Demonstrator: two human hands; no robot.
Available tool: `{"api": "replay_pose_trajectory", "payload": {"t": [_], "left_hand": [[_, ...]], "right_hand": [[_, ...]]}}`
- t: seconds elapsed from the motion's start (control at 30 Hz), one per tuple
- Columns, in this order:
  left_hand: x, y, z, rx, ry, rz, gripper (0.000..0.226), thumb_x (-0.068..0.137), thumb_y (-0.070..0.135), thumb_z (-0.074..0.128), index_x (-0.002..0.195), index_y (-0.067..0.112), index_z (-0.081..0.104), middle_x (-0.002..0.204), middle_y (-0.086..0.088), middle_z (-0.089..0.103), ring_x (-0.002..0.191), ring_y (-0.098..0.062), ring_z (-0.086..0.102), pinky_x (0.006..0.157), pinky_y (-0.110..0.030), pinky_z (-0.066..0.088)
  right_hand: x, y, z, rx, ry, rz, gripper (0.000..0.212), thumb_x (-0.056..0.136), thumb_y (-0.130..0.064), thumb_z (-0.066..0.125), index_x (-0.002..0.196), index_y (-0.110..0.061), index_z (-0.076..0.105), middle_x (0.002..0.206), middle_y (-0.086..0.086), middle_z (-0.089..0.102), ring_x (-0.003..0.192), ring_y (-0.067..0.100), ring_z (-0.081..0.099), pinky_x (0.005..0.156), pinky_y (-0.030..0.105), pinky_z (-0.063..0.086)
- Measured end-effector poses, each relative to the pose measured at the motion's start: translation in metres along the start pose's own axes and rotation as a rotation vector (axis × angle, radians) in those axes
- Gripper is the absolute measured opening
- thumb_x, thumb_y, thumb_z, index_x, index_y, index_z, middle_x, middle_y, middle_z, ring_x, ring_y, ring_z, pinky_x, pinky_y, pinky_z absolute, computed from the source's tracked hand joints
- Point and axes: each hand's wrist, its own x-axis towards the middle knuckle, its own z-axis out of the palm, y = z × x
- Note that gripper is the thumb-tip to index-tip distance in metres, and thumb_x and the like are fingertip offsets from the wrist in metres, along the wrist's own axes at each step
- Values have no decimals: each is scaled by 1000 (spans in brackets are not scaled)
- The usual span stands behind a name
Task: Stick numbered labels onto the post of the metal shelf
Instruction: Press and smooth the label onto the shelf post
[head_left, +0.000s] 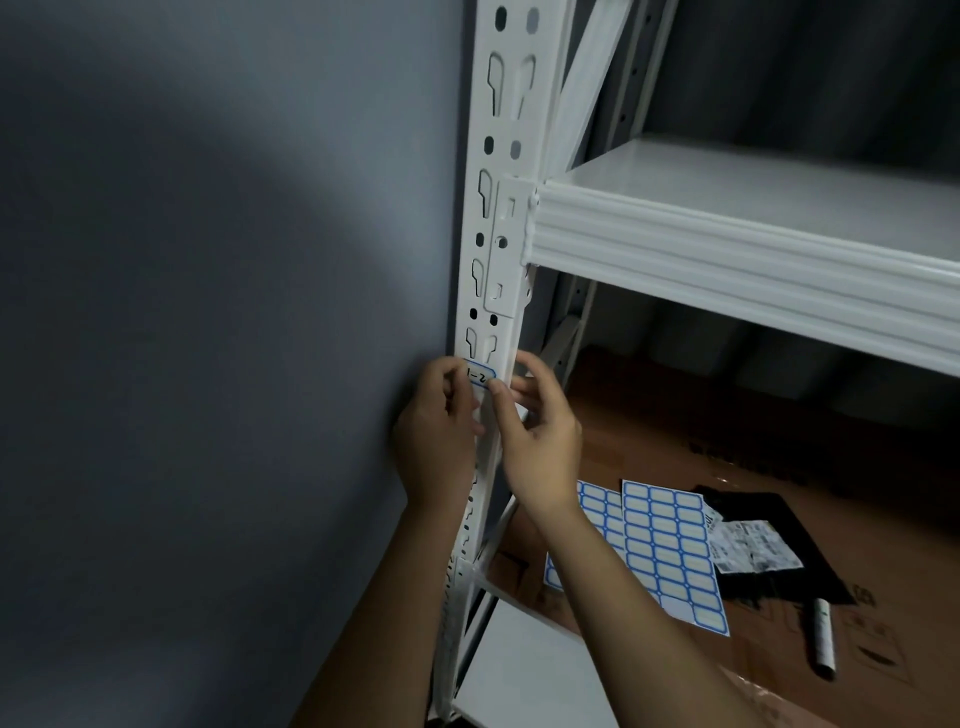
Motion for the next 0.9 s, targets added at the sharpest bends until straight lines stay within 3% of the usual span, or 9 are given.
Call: {"api": "replay_pose_trajectory", "payload": {"t": [0.13, 0.27, 0.47, 0.67, 0.9], "left_hand": [[-1, -2, 2, -32, 11, -8, 14, 95, 20, 51, 95, 16, 64, 76, -4, 70, 58, -24, 66, 59, -38, 54], [-1, -1, 1, -20, -18, -29, 15, 96, 24, 48, 95, 19, 63, 77, -1, 70, 60, -23, 66, 59, -37, 54], [1, 2, -1, 30, -66, -37, 18, 98, 27, 44, 97, 17, 59, 83, -1, 71, 59, -20, 67, 53, -24, 46], [1, 3, -4, 20, -85, -80, 18, 98, 27, 44, 97, 19, 60, 85, -1, 71, 61, -20, 67, 53, -22, 45], [-1, 4, -2, -11, -68, -82, 18, 98, 27, 45, 98, 21, 61, 81, 2, 69, 56, -17, 65, 58, -31, 52]], "right_hand": [[0, -3, -2, 3, -23, 24, 36, 89, -20, 65, 107, -49, 53, 99, -6, 69, 90, 3, 64, 82, 36, 56], [2, -6, -4, 22, -38, 61, 28, 89, -17, 65, 111, -34, 57, 96, -7, 69, 86, 0, 64, 82, 34, 55], [0, -6, -1, -6, -19, 66, 27, 89, -19, 64, 113, -31, 58, 98, -6, 68, 86, 0, 63, 83, 38, 55], [-1, -5, -1, -23, -27, 70, 27, 90, -22, 63, 116, -29, 58, 100, -7, 67, 90, 3, 63, 83, 42, 55], [0, -2, 0, -37, -26, 81, 29, 90, -27, 62, 119, -29, 57, 101, -8, 67, 94, 5, 63, 84, 42, 54]]}}
